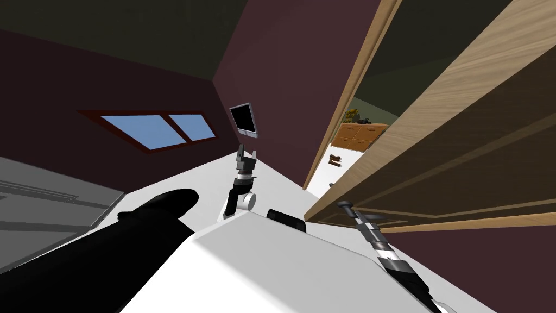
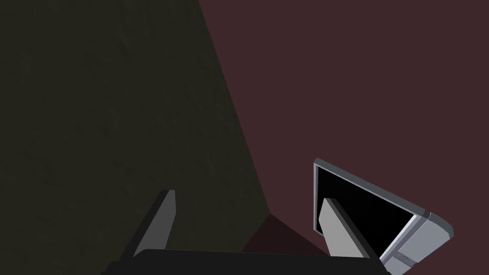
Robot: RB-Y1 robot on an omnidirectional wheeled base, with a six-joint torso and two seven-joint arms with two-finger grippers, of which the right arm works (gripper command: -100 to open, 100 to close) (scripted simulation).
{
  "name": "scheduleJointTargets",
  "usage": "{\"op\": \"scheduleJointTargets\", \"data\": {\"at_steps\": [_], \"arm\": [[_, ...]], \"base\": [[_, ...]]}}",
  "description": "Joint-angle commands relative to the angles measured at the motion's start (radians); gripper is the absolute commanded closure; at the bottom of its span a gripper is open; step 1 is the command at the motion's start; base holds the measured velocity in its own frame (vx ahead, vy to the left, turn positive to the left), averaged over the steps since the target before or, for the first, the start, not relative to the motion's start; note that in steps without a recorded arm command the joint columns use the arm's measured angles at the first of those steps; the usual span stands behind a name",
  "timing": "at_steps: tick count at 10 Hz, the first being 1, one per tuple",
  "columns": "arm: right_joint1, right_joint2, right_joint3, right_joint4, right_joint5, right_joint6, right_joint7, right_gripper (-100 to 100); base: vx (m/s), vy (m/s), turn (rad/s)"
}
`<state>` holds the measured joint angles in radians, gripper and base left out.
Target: Pull the door open
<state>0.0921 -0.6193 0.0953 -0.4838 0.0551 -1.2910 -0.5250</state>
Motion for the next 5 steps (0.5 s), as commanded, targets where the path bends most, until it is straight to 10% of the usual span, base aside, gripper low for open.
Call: {"op": "scheduleJointTargets", "data": {"at_steps": [1,5], "arm": [[0.0,0.0,0.0,0.0,0.0,0.0,0.0,100],[-0.059,0.041,-0.035,0.011,0.015,0.069,0.031,100]], "base": [[-0.092,-0.046,0.04],[-0.221,-0.077,0.185]]}}
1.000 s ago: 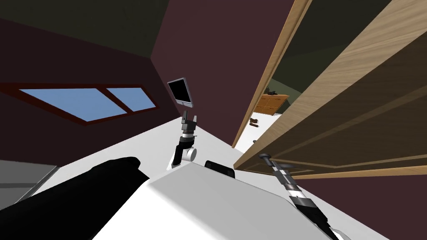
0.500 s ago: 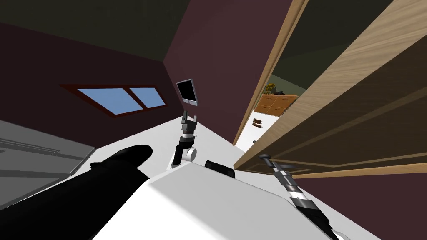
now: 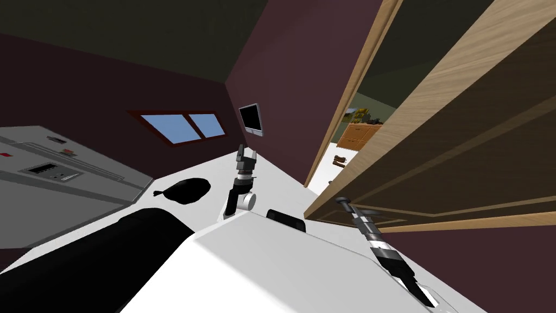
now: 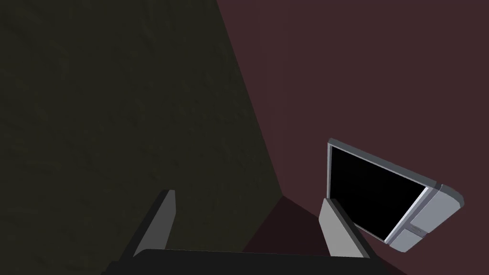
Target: Pull the door open
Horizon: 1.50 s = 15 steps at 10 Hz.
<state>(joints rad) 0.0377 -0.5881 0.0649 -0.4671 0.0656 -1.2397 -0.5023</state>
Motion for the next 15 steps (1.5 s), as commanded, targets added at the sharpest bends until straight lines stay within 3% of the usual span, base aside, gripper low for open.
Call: {"op": "scheduleJointTargets", "data": {"at_steps": [1,2,3,6,7,8,10,11,12,15], "arm": [[-0.021,0.02,-0.014,-0.003,0.009,0.036,0.017,100],[-0.037,0.03,-0.024,0.0,0.012,0.054,0.025,100],[-0.037,0.03,-0.024,0.0,0.012,0.054,0.025,100],[-0.091,0.065,-0.056,0.009,0.025,0.116,0.053,100],[-0.091,0.065,-0.056,0.009,0.025,0.116,0.053,100],[-0.12,0.084,-0.074,0.014,0.032,0.149,0.068,100],[-0.129,0.09,-0.079,0.015,0.034,0.16,0.073,100],[-0.158,0.108,-0.097,0.02,0.041,0.193,0.088,100],[-0.158,0.108,-0.097,0.02,0.041,0.193,0.088,100],[-0.204,0.138,-0.124,0.028,0.051,0.245,0.112,100]], "base": [[-0.226,-0.089,0.186],[-0.247,-0.121,0.203],[-0.155,-0.085,0.085],[-0.153,-0.079,0.177],[-0.146,-0.075,0.113],[-0.173,-0.091,0.166],[-0.127,-0.065,0.125],[-0.192,-0.09,0.212],[-0.153,-0.103,0.155],[-0.153,-0.076,0.143]]}}
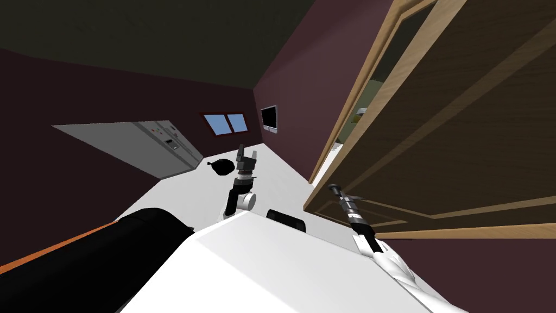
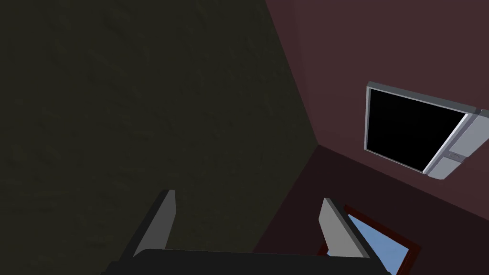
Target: Pull the door open
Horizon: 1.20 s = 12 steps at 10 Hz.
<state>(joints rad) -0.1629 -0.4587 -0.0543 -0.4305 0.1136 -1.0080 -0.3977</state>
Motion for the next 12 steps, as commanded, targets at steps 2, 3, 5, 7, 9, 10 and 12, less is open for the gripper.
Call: {"op": "scheduleJointTargets", "data": {"at_steps": [2,3,5,7,9,10,12], "arm": [[-0.029,0.025,-0.021,-0.004,0.009,0.043,0.02,100],[-0.045,0.035,-0.03,-0.001,0.013,0.061,0.029,100],[-0.072,0.053,-0.047,0.003,0.019,0.092,0.043,100],[-0.083,0.06,-0.054,0.005,0.022,0.105,0.048,100],[-0.103,0.073,-0.066,0.009,0.026,0.128,0.059,100],[-0.103,0.073,-0.066,0.009,0.026,0.128,0.059,100],[-0.097,0.062,-0.047,0.02,0.045,0.099,0.032,100]], "base": [[-0.211,-0.099,0.17],[-0.208,-0.072,0.14],[-0.258,-0.081,0.135],[-0.167,-0.095,0.086],[-0.152,-0.082,0.083],[-0.096,-0.062,0.05],[-0.071,-0.027,0.049]]}}
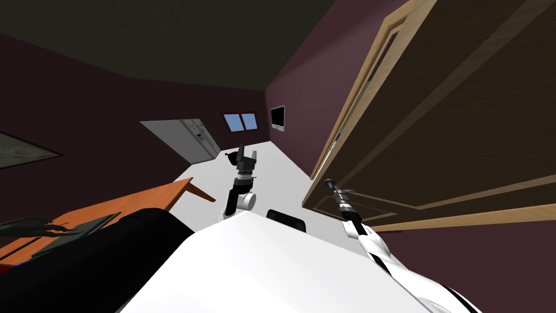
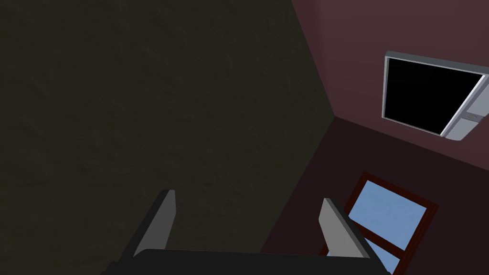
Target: Pull the door open
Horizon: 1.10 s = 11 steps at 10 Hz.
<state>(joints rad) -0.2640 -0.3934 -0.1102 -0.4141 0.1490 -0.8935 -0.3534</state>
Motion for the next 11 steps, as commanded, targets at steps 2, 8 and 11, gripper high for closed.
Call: {"op": "scheduleJointTargets", "data": {"at_steps": [2,8,11], "arm": [[0.011,-0.015,0.022,0.003,0.024,-0.036,-0.034,100],[0.033,-0.049,0.064,0.002,0.069,-0.101,-0.101,100],[0.057,-0.06,0.07,-0.005,0.076,-0.119,-0.119,100]], "base": [[-0.187,-0.046,0.061],[-0.163,-0.069,0.042],[-0.101,-0.058,0.077]]}}
